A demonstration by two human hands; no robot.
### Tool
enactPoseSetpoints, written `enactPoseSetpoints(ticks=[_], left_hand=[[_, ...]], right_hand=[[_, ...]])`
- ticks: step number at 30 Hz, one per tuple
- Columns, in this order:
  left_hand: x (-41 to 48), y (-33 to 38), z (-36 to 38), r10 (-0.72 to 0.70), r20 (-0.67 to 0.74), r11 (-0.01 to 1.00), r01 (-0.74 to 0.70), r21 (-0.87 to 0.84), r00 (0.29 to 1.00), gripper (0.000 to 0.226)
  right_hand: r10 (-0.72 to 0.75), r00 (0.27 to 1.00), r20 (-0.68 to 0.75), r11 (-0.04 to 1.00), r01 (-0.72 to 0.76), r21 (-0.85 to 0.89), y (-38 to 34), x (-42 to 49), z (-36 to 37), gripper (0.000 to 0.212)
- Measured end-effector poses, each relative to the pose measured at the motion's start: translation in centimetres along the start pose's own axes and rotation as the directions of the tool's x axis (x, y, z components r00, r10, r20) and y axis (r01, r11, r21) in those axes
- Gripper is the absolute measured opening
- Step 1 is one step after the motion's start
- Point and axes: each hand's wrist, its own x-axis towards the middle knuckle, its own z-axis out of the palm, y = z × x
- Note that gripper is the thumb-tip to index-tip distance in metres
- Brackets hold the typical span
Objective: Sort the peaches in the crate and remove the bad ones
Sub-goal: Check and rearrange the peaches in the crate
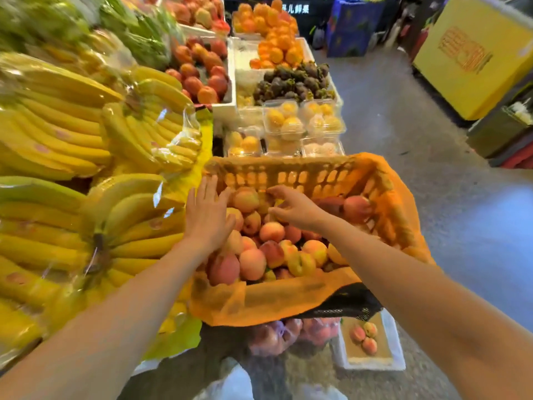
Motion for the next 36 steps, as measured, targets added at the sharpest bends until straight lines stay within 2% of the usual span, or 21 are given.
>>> enactPoseSetpoints(ticks=[3,6,11,18,21,24,26,27,29,31,33,36], left_hand=[[0.8,-1.2,0.7,0.01,0.035,0.997,-0.007,-0.075,0.999,0.07],[1.0,-1.9,1.3,0.029,-0.019,0.992,-0.031,-0.123,0.999,0.068],[1.0,-2.1,1.7,0.022,-0.052,0.988,-0.03,-0.152,0.998,0.06],[1.1,-1.3,1.5,-0.044,-0.1,0.991,0.031,-0.13,0.994,0.052],[1.3,-0.3,1.3,-0.073,-0.134,0.992,0.058,-0.115,0.988,0.053],[2.0,0.9,1.4,-0.031,-0.138,0.99,0.011,-0.143,0.99,0.064],[2.6,2.1,1.7,0.055,-0.093,0.959,-0.079,-0.273,0.994,0.074],[2.8,2.9,1.7,0.078,-0.06,0.905,-0.095,-0.415,0.995,0.078],[3.3,4.5,1.5,0.081,-0.018,0.76,-0.074,-0.645,0.997,0.08],[4.0,5.5,1.4,0.057,-0.01,0.712,-0.048,-0.701,0.998,0.072],[4.7,5.8,1.3,0.04,0.075,0.665,0.029,-0.746,0.996,0.064],[5.6,5.9,0.8,0.012,0.261,0.433,0.23,-0.871,0.965,0.053]], right_hand=[[0.018,1.0,0.021,0.999,-0.018,-0.036,-0.6,2.3,1.3,0.06],[-0.018,0.998,0.058,0.995,0.023,-0.098,-1.2,4.0,2.7,0.066],[-0.001,1.0,0.022,0.956,0.007,-0.295,-1.3,6.6,4.3,0.078],[-0.147,0.988,-0.036,0.895,0.118,-0.431,-0.7,7.6,4.8,0.063],[-0.145,0.989,-0.015,0.942,0.133,-0.309,0.7,7.8,4.2,0.068],[-0.061,0.994,0.089,0.997,0.056,0.062,1.3,7.0,1.6,0.066],[-0.039,0.975,0.221,0.961,-0.024,0.275,1.9,6.7,0.0,0.05],[-0.039,0.966,0.255,0.939,-0.052,0.339,2.4,6.6,-0.5,0.048],[-0.001,0.952,0.306,0.91,-0.126,0.395,2.8,6.0,-1.6,0.063],[0.061,0.935,0.349,0.911,-0.195,0.362,3.3,5.4,-2.6,0.073],[0.105,0.921,0.374,0.902,-0.247,0.355,4.0,5.0,-3.7,0.072],[0.142,0.899,0.414,0.824,-0.339,0.454,4.5,4.4,-4.9,0.067]])
